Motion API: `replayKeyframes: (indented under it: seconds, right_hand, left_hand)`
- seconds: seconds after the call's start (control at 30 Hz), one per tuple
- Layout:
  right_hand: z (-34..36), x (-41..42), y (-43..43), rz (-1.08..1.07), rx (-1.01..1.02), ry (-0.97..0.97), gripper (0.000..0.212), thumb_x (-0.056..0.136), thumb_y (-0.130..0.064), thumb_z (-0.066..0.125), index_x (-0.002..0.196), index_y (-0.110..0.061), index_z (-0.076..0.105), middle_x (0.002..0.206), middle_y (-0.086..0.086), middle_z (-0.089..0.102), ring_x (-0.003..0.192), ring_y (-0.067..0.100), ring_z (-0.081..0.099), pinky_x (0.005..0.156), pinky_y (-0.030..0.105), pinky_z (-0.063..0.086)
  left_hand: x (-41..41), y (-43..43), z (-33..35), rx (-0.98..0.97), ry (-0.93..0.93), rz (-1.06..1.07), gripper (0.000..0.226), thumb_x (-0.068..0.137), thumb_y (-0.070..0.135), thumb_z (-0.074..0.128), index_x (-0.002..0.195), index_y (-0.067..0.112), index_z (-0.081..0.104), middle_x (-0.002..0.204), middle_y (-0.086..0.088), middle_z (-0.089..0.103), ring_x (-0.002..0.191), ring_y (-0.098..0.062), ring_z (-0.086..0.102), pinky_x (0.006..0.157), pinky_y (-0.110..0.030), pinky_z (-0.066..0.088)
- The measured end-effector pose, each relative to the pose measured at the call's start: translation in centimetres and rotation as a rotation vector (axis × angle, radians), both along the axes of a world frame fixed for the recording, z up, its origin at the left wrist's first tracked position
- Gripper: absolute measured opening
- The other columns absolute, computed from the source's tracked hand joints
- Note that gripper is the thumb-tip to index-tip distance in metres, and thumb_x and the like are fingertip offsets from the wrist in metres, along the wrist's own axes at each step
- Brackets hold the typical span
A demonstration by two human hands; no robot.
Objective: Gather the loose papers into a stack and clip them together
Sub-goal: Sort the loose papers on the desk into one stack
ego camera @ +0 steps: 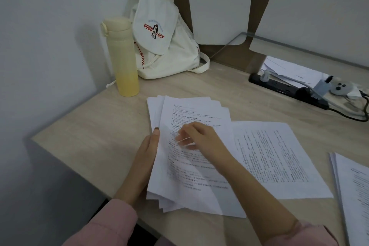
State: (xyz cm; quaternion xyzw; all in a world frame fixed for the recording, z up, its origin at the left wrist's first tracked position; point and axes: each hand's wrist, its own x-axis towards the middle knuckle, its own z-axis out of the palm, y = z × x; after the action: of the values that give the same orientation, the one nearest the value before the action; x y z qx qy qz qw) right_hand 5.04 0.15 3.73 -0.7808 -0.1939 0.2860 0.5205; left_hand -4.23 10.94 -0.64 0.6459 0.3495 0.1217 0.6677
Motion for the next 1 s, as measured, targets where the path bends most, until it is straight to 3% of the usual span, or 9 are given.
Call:
replayKeyframes:
  seconds: [0.1, 0.2, 0.3, 0.4, 0.6, 0.8, 0.9, 1.0]
  right_hand:
    - [0.0, 3.5, -2.2, -0.081, -0.072, -0.215, 0.018, 0.092, -0.022, 0.05, 0.095, -0.014, 0.066, 0.095, -0.002, 0.069, 0.085, 0.009, 0.062, 0.076, 0.021, 0.048]
    - [-1.0, 7.7, -5.4, -0.225, -0.325, -0.43, 0.021, 0.092, -0.018, 0.049, 0.111, -0.016, 0.06, 0.113, 0.0, 0.062, 0.103, 0.016, 0.058, 0.078, 0.021, 0.04]
    - [-2.1, 11.2, -8.2, -0.155, -0.576, -0.466, 0.038, 0.09, -0.01, 0.049, 0.128, -0.011, 0.048, 0.132, 0.013, 0.049, 0.118, 0.029, 0.048, 0.089, 0.033, 0.039]
    - [-2.3, 13.0, -9.3, 0.021, -0.738, -0.408, 0.055, 0.087, -0.014, 0.057, 0.138, -0.013, 0.037, 0.142, 0.014, 0.035, 0.126, 0.032, 0.039, 0.097, 0.038, 0.038]
    - [-1.8, 14.0, -9.9, 0.096, -0.865, -0.476, 0.059, 0.078, -0.039, 0.069, 0.127, -0.017, 0.047, 0.131, 0.011, 0.042, 0.121, 0.031, 0.039, 0.103, 0.041, 0.035]
    - [-1.7, 13.7, -9.9, 0.137, -0.994, -0.505, 0.058, 0.076, -0.057, 0.062, 0.114, -0.014, 0.049, 0.12, 0.01, 0.047, 0.114, 0.028, 0.04, 0.096, 0.039, 0.038]
    - [-1.8, 13.2, -10.1, 0.142, -1.023, -0.508, 0.049, 0.078, -0.062, 0.055, 0.094, -0.016, 0.046, 0.104, 0.007, 0.044, 0.103, 0.025, 0.041, 0.085, 0.034, 0.038]
    - [-1.8, 12.7, -10.7, 0.038, -0.891, -0.413, 0.035, 0.085, -0.048, 0.055, 0.092, -0.015, 0.045, 0.094, 0.004, 0.053, 0.085, 0.02, 0.051, 0.065, 0.028, 0.037]
  left_hand:
    - [-0.2, 0.2, 0.0, 0.027, 0.028, -0.048, 0.024, 0.091, 0.042, 0.047, 0.099, 0.021, 0.055, 0.102, 0.0, 0.063, 0.093, -0.016, 0.061, 0.071, -0.028, 0.046]
    - [-0.1, 0.3, 0.0, 0.055, 0.041, -0.077, 0.011, 0.09, 0.022, 0.053, 0.102, 0.021, 0.052, 0.102, 0.003, 0.061, 0.092, -0.013, 0.06, 0.068, -0.024, 0.047]
    - [-0.1, 0.3, -0.3, 0.11, 0.076, -0.087, 0.011, 0.09, 0.02, 0.054, 0.1, 0.021, 0.05, 0.099, 0.004, 0.061, 0.09, -0.015, 0.06, 0.073, -0.028, 0.048]
    - [-0.1, 0.2, -0.3, 0.135, 0.075, -0.077, 0.017, 0.09, 0.018, 0.051, 0.107, 0.02, 0.048, 0.099, 0.005, 0.06, 0.09, -0.014, 0.059, 0.072, -0.026, 0.047]
    - [0.1, 0.1, -0.4, 0.149, 0.076, -0.07, 0.019, 0.092, 0.015, 0.048, 0.11, 0.018, 0.047, 0.103, 0.002, 0.059, 0.092, -0.014, 0.058, 0.071, -0.023, 0.046]
    - [0.1, 0.2, -0.5, 0.159, 0.076, -0.061, 0.017, 0.091, 0.014, 0.048, 0.107, 0.019, 0.047, 0.099, 0.004, 0.059, 0.085, -0.01, 0.057, 0.07, -0.024, 0.046]
    - [0.1, 0.2, -0.4, 0.157, 0.076, -0.059, 0.014, 0.091, 0.014, 0.049, 0.105, 0.017, 0.048, 0.096, 0.003, 0.059, 0.086, -0.015, 0.057, 0.071, -0.026, 0.046]
    - [0.0, 0.1, -0.4, 0.162, 0.072, -0.055, 0.015, 0.092, 0.015, 0.048, 0.106, 0.017, 0.048, 0.098, 0.003, 0.059, 0.089, -0.016, 0.058, 0.073, -0.028, 0.047]
